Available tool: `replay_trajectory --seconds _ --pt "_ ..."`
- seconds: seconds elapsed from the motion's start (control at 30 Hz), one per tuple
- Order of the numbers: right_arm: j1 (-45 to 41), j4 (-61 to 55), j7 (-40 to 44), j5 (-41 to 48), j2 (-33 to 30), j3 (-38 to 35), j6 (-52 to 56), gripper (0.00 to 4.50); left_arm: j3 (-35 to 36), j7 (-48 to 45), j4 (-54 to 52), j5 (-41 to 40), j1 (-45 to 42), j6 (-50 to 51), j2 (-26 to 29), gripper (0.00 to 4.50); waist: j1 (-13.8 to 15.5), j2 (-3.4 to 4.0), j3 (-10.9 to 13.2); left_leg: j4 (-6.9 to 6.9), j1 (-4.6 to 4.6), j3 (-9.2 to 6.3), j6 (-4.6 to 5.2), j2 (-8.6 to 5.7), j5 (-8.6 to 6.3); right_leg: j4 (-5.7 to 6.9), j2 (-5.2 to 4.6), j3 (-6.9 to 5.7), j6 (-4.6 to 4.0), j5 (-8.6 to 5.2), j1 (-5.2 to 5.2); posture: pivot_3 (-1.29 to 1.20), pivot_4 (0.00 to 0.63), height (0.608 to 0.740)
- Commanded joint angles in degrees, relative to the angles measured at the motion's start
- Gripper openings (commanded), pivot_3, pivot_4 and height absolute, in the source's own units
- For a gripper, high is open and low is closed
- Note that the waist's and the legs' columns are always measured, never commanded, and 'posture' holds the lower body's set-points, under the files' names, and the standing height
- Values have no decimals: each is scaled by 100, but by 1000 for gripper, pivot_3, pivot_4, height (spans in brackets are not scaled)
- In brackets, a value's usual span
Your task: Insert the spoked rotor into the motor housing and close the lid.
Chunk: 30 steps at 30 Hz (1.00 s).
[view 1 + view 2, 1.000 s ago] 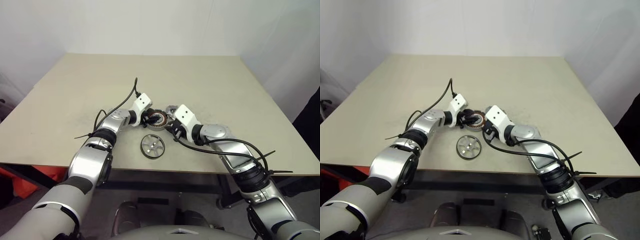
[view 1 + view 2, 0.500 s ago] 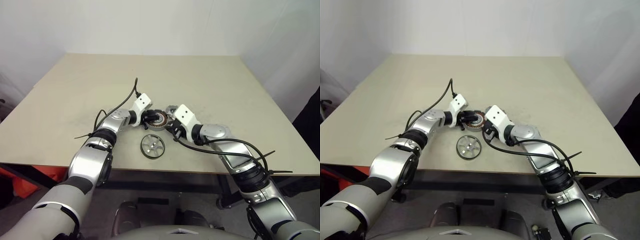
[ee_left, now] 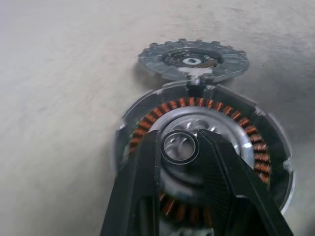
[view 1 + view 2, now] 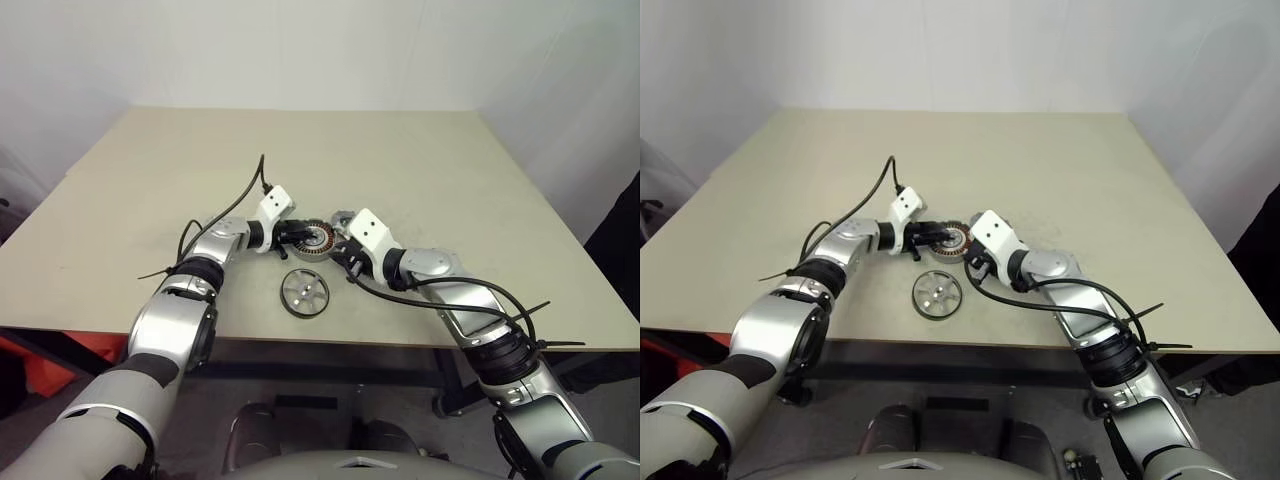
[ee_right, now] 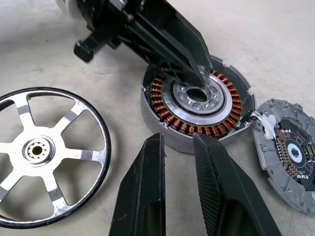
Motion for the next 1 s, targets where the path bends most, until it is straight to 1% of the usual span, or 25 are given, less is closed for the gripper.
replay_trajectory --seconds 0.03,0.43,0.93,1.0 --pt "-142 -44 -17 14 36 -121 -108 927 43 -74 -169 -56 -14 -1 53 1153 1 0 0 -1 0 0 0 0 0 -2 0 0 0 0 0 0 0 740" --pt "-122 -32 -7 -14 9 -125 -122 927 27 -195 -241 -84 -12 52 -134 1153 1 0 0 -8 -1 0 -1 -1 1 -9 0 0 -1 1 1 0 0 740" --pt "-113 -34 -40 -16 30 -132 -127 927 -22 -344 -237 -37 3 115 -138 1153 1 0 0 -16 0 1 -1 -1 1 -18 0 -1 -2 1 1 0 0 740" --pt "-117 -26 -38 -22 25 -128 -131 927 -32 -195 -239 11 11 68 -116 1153 0 0 0 -17 0 1 -1 -1 1 -18 0 -1 -2 1 1 0 0 740"
